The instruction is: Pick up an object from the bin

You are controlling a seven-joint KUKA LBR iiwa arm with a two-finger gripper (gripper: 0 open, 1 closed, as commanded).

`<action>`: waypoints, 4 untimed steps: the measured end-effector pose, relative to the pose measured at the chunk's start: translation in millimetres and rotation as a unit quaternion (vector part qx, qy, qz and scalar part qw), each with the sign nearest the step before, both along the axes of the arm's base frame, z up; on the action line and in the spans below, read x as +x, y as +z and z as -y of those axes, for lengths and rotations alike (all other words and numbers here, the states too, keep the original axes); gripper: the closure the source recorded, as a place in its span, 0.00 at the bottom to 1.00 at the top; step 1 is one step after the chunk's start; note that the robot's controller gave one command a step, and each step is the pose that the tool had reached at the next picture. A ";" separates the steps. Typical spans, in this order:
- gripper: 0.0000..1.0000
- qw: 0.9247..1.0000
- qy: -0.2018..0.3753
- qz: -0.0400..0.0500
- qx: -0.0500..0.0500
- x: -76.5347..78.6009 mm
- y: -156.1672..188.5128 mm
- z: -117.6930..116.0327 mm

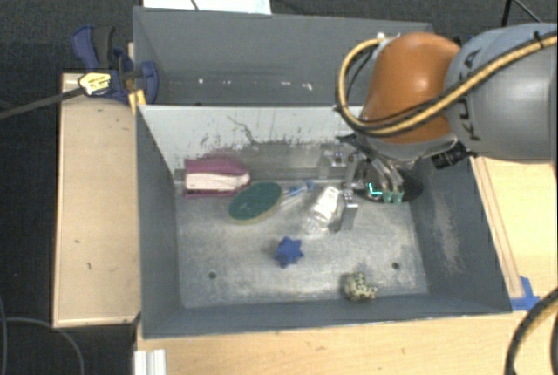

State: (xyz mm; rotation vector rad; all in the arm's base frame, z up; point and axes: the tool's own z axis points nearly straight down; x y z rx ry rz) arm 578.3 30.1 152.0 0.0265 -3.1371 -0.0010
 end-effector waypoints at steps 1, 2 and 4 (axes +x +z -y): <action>0.00 0.991 0.132 0.003 0.000 14.8 -81.6 12.8; 0.00 0.962 0.274 0.006 0.000 8.2 -50.4 16.1; 0.00 0.870 0.492 0.002 0.001 14.6 -82.0 27.6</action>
Offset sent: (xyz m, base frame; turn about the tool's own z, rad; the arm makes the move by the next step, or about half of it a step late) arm 0.0139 -0.0121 -0.0820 -0.2667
